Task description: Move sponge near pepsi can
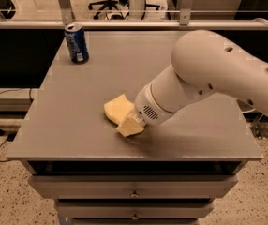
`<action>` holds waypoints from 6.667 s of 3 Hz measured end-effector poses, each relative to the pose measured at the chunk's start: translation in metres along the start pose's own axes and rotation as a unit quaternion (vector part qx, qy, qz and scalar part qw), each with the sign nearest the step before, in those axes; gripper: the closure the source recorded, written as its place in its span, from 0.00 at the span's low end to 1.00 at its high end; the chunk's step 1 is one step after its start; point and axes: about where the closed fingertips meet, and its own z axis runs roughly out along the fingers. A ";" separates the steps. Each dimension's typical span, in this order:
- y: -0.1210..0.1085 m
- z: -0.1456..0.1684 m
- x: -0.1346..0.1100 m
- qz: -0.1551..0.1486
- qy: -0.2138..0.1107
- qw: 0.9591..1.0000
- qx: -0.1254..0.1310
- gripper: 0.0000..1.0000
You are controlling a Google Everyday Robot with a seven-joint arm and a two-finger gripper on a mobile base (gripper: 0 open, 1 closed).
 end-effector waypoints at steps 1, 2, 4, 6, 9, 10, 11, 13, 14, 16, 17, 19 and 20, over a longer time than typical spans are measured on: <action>0.000 -0.001 -0.001 0.000 0.000 1.000 0.000 0.93; 0.000 -0.001 -0.001 0.000 0.000 1.000 0.000 1.00; -0.023 -0.089 -0.044 -0.084 -0.053 0.993 0.061 0.85; -0.017 -0.074 -0.023 -0.061 -0.058 0.994 0.069 0.62; -0.042 -0.049 -0.049 -0.077 -0.110 0.987 0.091 1.00; -0.055 -0.049 -0.069 -0.088 -0.122 0.982 0.113 1.00; -0.101 -0.041 -0.110 -0.101 -0.132 0.977 0.137 1.00; -0.144 -0.005 -0.156 -0.121 -0.110 0.978 0.131 1.00; -0.158 0.023 -0.170 -0.123 -0.089 0.982 0.113 0.98; -0.167 0.054 -0.176 -0.123 -0.062 0.986 0.093 0.52; -0.170 0.062 -0.176 -0.123 -0.054 0.987 0.089 0.28; -0.162 0.068 -0.184 -0.126 -0.064 0.987 0.074 0.00; -0.157 0.058 -0.188 -0.124 -0.083 0.986 0.072 0.00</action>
Offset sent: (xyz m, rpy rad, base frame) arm 0.0727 -0.1024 0.2427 -0.0105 -0.4969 0.0215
